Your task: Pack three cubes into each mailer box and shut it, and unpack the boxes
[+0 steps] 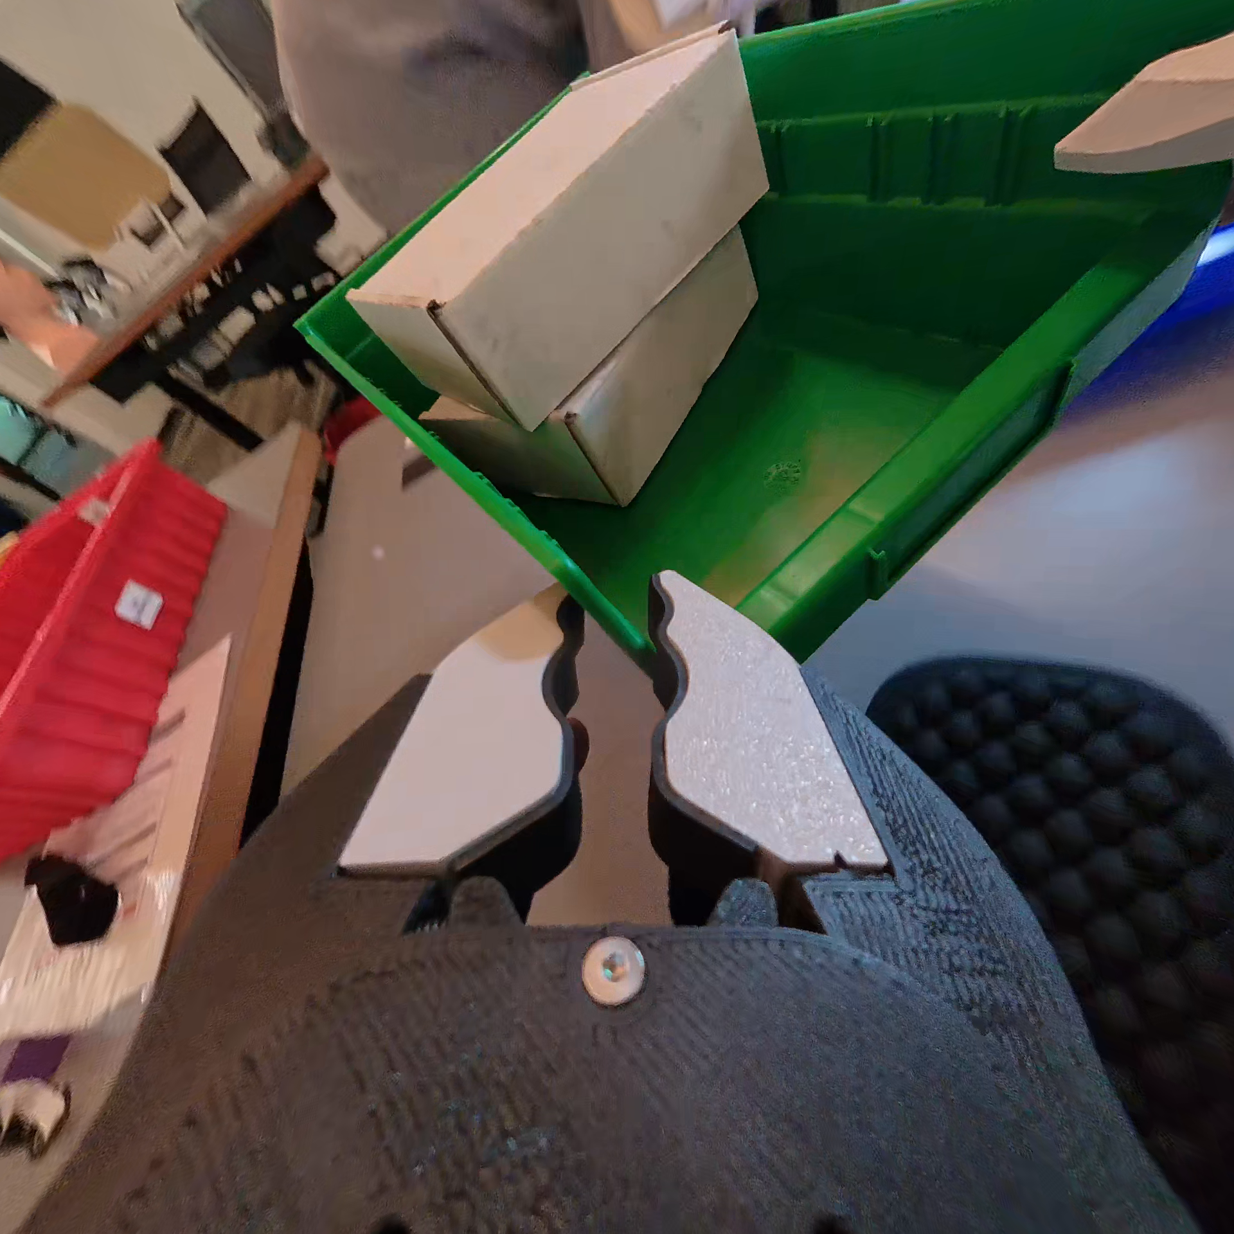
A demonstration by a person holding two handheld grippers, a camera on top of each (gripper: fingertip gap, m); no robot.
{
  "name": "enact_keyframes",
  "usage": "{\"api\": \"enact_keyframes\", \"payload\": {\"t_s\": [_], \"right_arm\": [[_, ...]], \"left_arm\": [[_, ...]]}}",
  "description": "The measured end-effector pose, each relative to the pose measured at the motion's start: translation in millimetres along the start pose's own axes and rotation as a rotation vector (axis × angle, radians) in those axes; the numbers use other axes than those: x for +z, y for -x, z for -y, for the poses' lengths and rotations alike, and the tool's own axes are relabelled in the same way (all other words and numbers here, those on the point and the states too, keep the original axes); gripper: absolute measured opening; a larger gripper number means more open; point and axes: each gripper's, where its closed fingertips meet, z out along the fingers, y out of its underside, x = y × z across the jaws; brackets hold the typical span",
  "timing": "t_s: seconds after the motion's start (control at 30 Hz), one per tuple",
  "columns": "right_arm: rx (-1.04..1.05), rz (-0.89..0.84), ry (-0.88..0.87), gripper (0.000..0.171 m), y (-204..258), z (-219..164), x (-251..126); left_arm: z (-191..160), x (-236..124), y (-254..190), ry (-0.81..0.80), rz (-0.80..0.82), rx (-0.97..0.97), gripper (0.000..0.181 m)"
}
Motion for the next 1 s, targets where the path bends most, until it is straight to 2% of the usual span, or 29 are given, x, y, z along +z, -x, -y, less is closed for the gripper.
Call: {"api": "enact_keyframes", "payload": {"t_s": [0.17, 0.27, 0.33, 0.47, 0.5, 0.57, 0.6, 0.63, 0.7, 0.77, 0.83, 0.93, 1.0], "right_arm": [[0.005, 0.137, 0.100, 0.011, 52.9, -49.6, 55.2], [-0.030, 0.124, 0.081, 0.012, 57.1, -55.6, 75.0], [-0.042, 0.123, 0.160, 0.014, 53.4, -66.0, 90.6], [-0.066, 0.216, 0.309, 0.050, 45.6, -76.9, 89.9], [-0.072, 0.246, 0.333, 0.052, 41.8, -78.8, 81.7], [-0.135, 0.239, 0.341, 0.050, 21.2, -79.6, 61.8], [-0.184, 0.239, 0.389, 0.050, 9.4, -86.5, 50.4], [-0.237, 0.241, 0.473, 0.052, -2.8, -98.9, 38.9], [-0.365, 0.232, 0.624, 0.059, -25.1, -124.6, 20.7], [-0.472, 0.234, 0.730, 0.061, -37.5, -145.0, 13.2], [-0.537, 0.249, 0.799, 0.062, -41.1, -160.4, 17.7], [-0.557, 0.266, 0.853, 0.032, -46.5, -181.0, 28.3], [-0.466, 0.287, 0.846, 0.027, -46.0, -184.0, 24.3]], "left_arm": [[-77.8, 8.5, 6.6, 0.176, -0.009, -0.061, 0.018], [-95.5, 22.2, 14.9, 0.188, 0.069, -0.069, 0.018], [-103.3, 37.9, 17.7, 0.206, 0.087, -0.092, 0.019], [-109.7, 69.1, 3.4, 0.174, 0.023, -0.167, 0.021], [-111.5, 73.0, 1.9, 0.181, 0.009, -0.164, 0.021], [-111.7, 73.5, 1.0, 0.198, -0.040, -0.149, 0.027], [-111.6, 70.2, 3.1, 0.222, -0.062, -0.146, 0.038], [-104.0, 63.9, 11.5, 0.202, -0.039, -0.139, 0.040], [-72.8, 46.1, 17.4, 0.109, -0.023, -0.058, 0.039], [-40.4, 35.2, 5.0, 0.059, -0.041, 0.069, 0.041], [-22.5, 40.8, -30.0, 0.088, -0.172, 0.152, 0.046], [-25.2, 76.0, -67.3, 0.215, -0.273, 0.272, 0.054], [-38.7, 101.0, -78.7, 0.310, -0.285, 0.379, 0.058]]}}
